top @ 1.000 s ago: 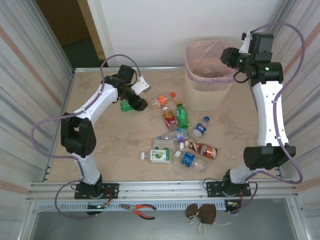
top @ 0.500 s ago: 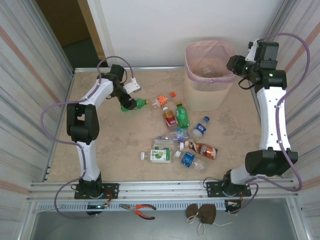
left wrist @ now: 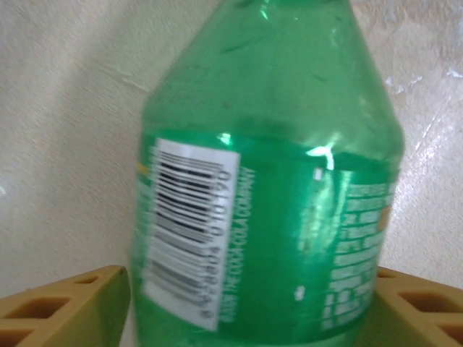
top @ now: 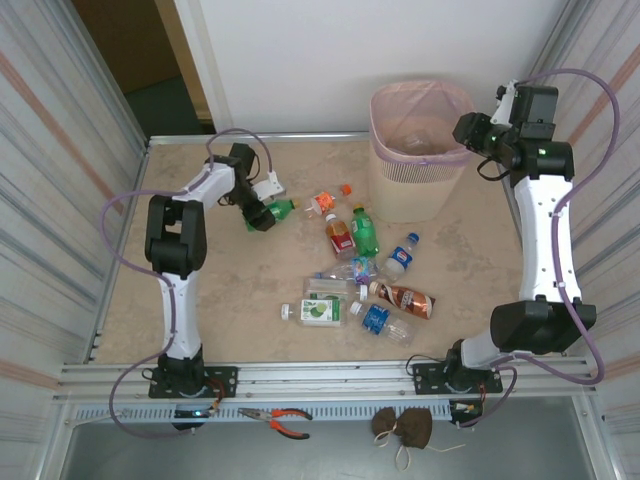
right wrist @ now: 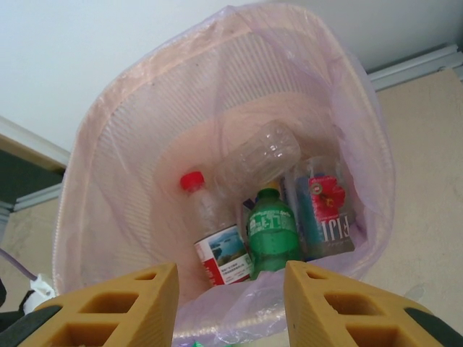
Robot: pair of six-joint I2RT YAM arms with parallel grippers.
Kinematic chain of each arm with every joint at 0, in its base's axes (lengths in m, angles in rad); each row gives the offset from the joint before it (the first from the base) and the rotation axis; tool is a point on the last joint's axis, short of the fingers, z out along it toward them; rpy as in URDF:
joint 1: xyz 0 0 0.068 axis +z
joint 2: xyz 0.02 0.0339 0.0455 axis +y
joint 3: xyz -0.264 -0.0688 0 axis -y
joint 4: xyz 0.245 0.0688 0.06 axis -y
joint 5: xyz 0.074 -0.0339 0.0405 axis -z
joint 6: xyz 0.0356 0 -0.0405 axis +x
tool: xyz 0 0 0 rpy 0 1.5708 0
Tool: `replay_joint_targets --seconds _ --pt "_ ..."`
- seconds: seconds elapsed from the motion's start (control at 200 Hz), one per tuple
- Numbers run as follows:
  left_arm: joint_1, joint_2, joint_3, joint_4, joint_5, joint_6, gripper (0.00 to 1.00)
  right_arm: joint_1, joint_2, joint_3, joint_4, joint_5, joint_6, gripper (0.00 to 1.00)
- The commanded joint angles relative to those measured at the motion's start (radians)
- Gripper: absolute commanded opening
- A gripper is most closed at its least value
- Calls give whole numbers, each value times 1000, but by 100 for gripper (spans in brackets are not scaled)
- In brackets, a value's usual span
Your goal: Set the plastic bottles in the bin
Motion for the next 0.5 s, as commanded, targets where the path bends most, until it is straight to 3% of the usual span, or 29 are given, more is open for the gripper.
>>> replay_joint_targets --seconds 0.0,0.491 --pt "11 -15 -35 -2 -3 -19 70 -8 -37 -11 30 -18 11 41" --pt "22 -81 -152 36 -2 -84 51 -9 -53 -20 41 -34 25 41"
